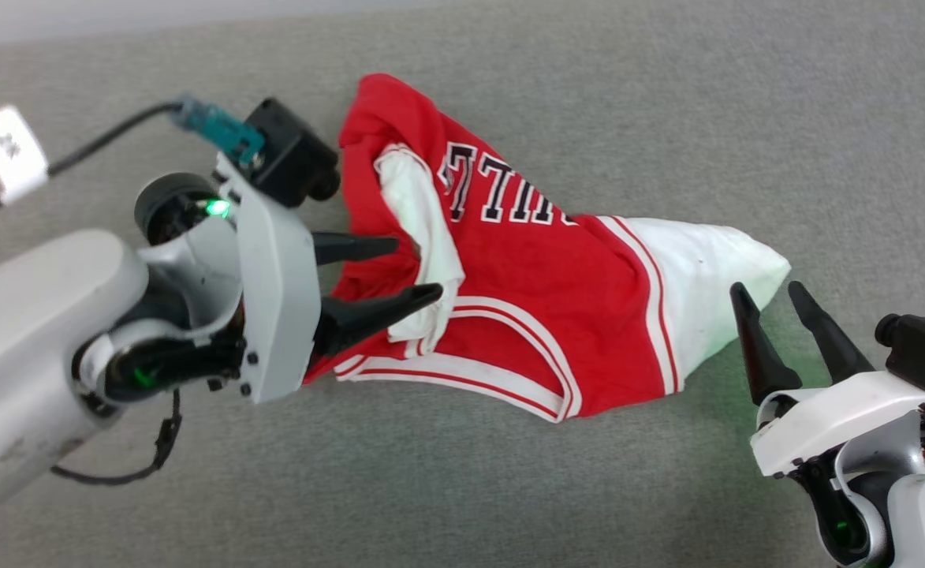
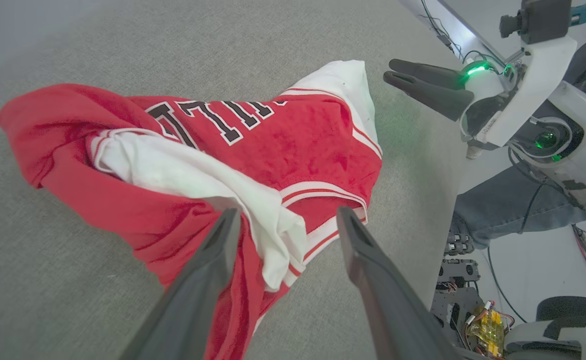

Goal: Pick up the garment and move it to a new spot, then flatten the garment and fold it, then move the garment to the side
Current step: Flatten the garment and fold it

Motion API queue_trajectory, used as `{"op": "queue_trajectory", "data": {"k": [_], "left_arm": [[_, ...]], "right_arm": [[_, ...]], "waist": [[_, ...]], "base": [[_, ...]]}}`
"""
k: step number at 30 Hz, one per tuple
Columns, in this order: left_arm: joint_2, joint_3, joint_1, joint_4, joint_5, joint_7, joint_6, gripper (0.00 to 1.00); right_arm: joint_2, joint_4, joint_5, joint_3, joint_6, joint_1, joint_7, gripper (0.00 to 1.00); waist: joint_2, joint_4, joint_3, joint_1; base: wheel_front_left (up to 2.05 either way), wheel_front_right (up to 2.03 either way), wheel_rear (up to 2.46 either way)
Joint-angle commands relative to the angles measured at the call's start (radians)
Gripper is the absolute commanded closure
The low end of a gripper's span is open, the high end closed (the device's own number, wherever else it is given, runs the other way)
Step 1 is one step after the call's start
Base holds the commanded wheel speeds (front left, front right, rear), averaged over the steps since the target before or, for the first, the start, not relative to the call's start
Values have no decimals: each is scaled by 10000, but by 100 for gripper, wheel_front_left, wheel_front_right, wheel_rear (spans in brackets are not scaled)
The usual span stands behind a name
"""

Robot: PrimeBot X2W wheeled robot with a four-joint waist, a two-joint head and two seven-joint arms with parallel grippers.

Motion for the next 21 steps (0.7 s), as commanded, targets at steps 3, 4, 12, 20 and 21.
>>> {"op": "queue_trajectory", "data": {"k": [3,4,12,20,21], "left_arm": [[-116,7,-177,303,-333,336,15,0],[-130,9,-255,575,-466,677,15,0],[110,8,-54,1222,-669,1263,15,5],[81,57,-24,1248,-839,1104,15,52],[86,52,-65,1265,-801,1105,15,54]], "right_arm": [[4,81,143,115,-10,-102,-196,0],[5,133,209,206,-10,-66,-360,0],[7,416,397,288,-10,196,-840,0],[5,557,406,438,-10,-31,-982,0],[5,581,406,471,-10,-45,-996,0]], "waist": [[0,-355,302,1],[0,-531,412,1],[0,-921,540,1],[0,-943,602,1],[0,-944,607,1]], "base": [[0,0,0],[0,0,0],[0,0,0],[0,0,0],[0,0,0]]}}
